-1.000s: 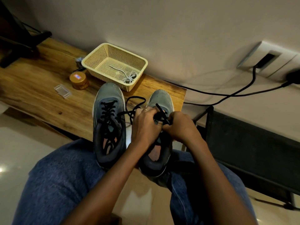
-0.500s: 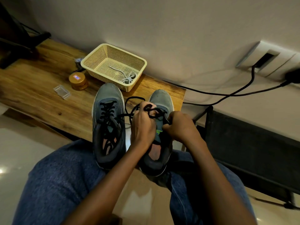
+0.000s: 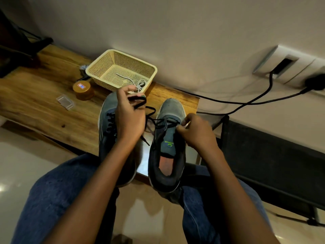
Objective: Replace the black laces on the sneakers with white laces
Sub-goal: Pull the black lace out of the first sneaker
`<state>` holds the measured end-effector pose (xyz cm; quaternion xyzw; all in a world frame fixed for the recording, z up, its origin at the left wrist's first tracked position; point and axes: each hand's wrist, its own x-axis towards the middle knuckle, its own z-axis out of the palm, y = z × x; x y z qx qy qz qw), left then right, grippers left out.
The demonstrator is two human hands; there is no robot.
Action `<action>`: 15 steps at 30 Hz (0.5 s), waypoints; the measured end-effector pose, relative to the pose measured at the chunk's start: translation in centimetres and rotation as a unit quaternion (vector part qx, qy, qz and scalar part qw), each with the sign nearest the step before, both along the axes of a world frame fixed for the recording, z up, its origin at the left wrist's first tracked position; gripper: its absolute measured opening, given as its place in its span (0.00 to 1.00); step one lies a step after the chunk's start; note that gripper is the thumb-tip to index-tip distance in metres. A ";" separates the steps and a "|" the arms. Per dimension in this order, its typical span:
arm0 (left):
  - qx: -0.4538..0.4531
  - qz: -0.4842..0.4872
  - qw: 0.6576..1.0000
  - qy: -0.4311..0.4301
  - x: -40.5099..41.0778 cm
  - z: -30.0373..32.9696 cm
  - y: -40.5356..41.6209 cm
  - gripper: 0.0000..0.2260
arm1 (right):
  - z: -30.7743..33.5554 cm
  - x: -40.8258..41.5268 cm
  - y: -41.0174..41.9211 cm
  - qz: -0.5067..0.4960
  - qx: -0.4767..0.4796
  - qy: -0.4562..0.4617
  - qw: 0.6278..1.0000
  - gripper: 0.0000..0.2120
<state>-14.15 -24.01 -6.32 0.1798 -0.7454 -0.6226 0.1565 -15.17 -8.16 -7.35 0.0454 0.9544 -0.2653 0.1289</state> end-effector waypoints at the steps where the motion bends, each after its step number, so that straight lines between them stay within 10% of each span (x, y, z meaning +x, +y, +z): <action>1: -0.034 -0.018 0.999 -0.016 0.1 0.2 -0.6 0.19 | 0.1 -0.2 -0.1 0.002 -0.004 0.033 0.999 0.08; 9: -0.242 -0.106 0.961 -0.076 1.1 0.1 -0.2 0.37 | -1.1 -0.5 -1.5 0.072 0.053 0.055 0.994 0.11; 15: -0.468 -0.297 0.823 -0.127 2.5 -2.3 1.9 0.33 | -1.3 -0.7 -2.0 0.079 0.052 0.053 0.994 0.09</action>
